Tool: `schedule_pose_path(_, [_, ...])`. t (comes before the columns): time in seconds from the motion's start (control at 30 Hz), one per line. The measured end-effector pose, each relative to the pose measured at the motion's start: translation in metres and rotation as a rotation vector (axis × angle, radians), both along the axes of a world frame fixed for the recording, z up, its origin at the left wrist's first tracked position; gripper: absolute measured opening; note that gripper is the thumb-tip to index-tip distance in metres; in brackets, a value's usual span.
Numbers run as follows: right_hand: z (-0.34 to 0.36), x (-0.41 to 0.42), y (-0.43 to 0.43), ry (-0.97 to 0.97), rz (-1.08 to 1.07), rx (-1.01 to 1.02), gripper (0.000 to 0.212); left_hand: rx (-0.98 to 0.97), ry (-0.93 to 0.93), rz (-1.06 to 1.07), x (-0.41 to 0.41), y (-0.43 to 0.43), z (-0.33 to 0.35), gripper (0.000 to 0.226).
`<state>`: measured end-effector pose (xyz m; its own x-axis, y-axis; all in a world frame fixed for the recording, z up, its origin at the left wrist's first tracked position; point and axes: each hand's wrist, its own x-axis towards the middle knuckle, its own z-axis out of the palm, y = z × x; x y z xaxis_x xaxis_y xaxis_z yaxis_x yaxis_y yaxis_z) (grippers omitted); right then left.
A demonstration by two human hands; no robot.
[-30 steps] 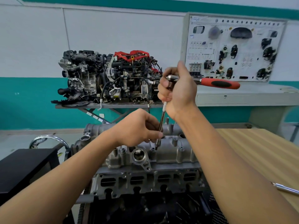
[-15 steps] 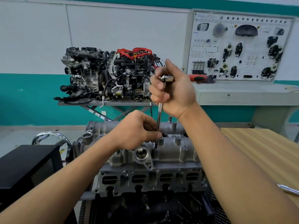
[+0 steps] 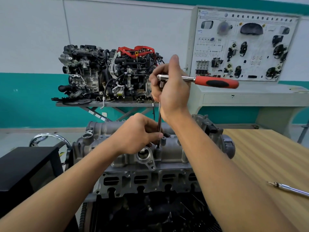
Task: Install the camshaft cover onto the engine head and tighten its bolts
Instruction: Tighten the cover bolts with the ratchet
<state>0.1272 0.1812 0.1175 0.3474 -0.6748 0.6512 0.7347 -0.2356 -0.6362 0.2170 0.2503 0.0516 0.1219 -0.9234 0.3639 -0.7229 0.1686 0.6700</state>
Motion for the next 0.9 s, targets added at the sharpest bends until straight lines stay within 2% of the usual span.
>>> schedule_pose_path(0.13, [-0.001, 0.004, 0.008, -0.045, -0.140, -0.012, 0.057, 0.005, -0.073, 0.021, -0.001, -0.001, -0.001, 0.007])
schedule_pose_path(0.23, [-0.002, 0.004, 0.006, -0.048, -0.165, -0.034, 0.057, 0.021, -0.156, 0.026, -0.004, -0.001, -0.001, 0.005])
schedule_pose_path(0.4, [0.001, 0.009, -0.004, -0.014, -0.103, -0.024, 0.057, 0.041, -0.186, 0.051, -0.002, -0.004, 0.002, 0.003])
schedule_pose_path(0.57, [0.012, 0.006, -0.013, 0.145, -0.026, 0.125, 0.051, 0.058, -0.192, 0.100, -0.005, -0.007, 0.005, 0.007])
schedule_pose_path(0.77, [-0.001, -0.009, 0.001, 0.002, 0.072, -0.044, 0.054, -0.061, -0.246, 0.040, -0.006, 0.001, -0.004, 0.003])
schedule_pose_path(0.9, [0.001, -0.015, -0.002, -0.002, 0.104, -0.027, 0.052, -0.058, -0.219, 0.029, -0.005, 0.001, -0.006, 0.005])
